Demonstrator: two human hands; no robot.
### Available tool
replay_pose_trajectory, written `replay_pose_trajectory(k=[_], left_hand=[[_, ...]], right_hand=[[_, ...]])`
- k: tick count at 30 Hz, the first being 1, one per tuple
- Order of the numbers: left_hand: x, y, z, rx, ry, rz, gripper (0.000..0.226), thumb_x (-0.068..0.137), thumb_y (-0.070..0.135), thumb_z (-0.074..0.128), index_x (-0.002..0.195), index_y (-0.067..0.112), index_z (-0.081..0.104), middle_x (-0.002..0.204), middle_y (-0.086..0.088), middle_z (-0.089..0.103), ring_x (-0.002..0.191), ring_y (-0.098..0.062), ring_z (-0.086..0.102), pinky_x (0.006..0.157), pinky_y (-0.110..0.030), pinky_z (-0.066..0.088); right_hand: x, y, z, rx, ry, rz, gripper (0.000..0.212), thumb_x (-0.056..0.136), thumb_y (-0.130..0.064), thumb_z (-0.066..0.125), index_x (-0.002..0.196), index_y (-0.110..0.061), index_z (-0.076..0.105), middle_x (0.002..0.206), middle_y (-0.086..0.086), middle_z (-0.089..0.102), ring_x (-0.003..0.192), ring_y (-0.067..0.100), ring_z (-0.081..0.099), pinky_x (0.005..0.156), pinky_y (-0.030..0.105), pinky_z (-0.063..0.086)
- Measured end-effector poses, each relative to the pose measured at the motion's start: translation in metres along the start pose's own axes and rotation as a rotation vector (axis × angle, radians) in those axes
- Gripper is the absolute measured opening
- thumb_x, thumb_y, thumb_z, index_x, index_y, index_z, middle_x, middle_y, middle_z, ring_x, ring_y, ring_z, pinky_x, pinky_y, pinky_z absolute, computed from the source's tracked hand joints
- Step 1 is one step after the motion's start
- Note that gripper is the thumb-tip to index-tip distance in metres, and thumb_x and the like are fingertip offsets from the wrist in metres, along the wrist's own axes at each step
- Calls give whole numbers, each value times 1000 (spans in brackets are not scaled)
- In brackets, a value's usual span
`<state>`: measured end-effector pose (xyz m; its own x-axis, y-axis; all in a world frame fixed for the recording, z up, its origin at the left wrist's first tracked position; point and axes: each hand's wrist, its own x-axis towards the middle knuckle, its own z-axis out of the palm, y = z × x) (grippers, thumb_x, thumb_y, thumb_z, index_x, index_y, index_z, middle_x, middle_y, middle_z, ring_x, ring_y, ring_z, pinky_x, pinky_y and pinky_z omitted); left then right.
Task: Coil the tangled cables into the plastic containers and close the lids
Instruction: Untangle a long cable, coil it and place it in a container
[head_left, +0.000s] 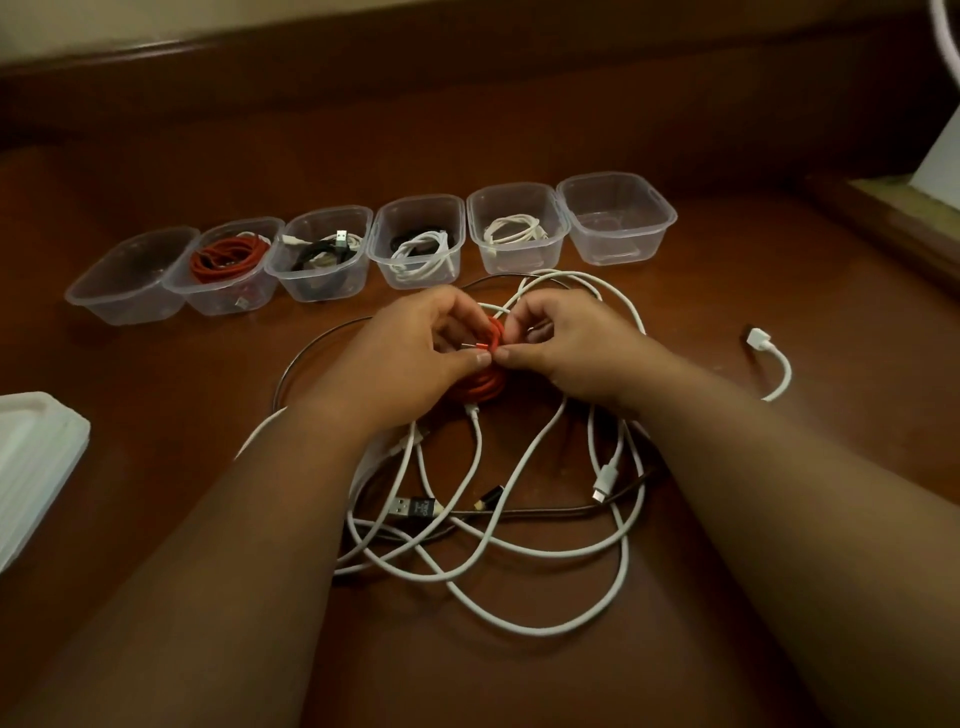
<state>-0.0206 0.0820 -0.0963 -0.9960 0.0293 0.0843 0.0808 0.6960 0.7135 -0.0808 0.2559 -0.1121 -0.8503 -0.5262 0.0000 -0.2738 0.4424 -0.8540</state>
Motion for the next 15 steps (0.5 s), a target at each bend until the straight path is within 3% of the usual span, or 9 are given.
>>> replay_pose_trajectory(k=[4, 8, 11, 13, 15], left_hand=[[0, 1, 1, 51, 32, -41, 18, 86, 23, 76, 101, 27, 67, 89, 14, 65, 86, -3, 64, 73, -20, 54], [-2, 6, 4, 258, 43, 39, 16, 90, 28, 70, 101, 38, 64, 84, 24, 56, 80, 8, 54, 65, -8, 37], [-5, 9, 17, 378, 65, 92, 17, 91, 29, 64, 106, 29, 56, 94, 12, 58, 87, -9, 55, 69, -24, 41], [-6, 9, 25, 447, 26, 92, 31, 86, 31, 68, 108, 29, 47, 99, 9, 55, 91, -14, 54, 74, -31, 46], [-6, 8, 26, 455, 22, 87, 40, 82, 31, 74, 109, 27, 44, 103, 6, 56, 94, -16, 55, 78, -34, 48]], right_hand=[[-1, 2, -2, 113, -36, 30, 21, 88, -1, 68, 89, -22, 63, 92, 3, 69, 91, 18, 69, 87, 36, 59], [0, 2, 0, 133, -27, 30, 27, 86, 4, 66, 90, -21, 58, 95, 7, 67, 92, 22, 69, 86, 39, 59], [1, 2, 2, 125, 9, 22, 26, 85, 2, 66, 90, -23, 58, 98, 8, 67, 94, 25, 67, 86, 40, 58], [1, 1, 3, 99, 50, 38, 24, 88, 0, 61, 91, -24, 58, 97, 5, 65, 89, 21, 64, 80, 34, 58], [0, -1, 5, 114, 96, 68, 24, 89, 0, 58, 92, -24, 59, 98, 5, 64, 92, 22, 64, 83, 36, 58]])
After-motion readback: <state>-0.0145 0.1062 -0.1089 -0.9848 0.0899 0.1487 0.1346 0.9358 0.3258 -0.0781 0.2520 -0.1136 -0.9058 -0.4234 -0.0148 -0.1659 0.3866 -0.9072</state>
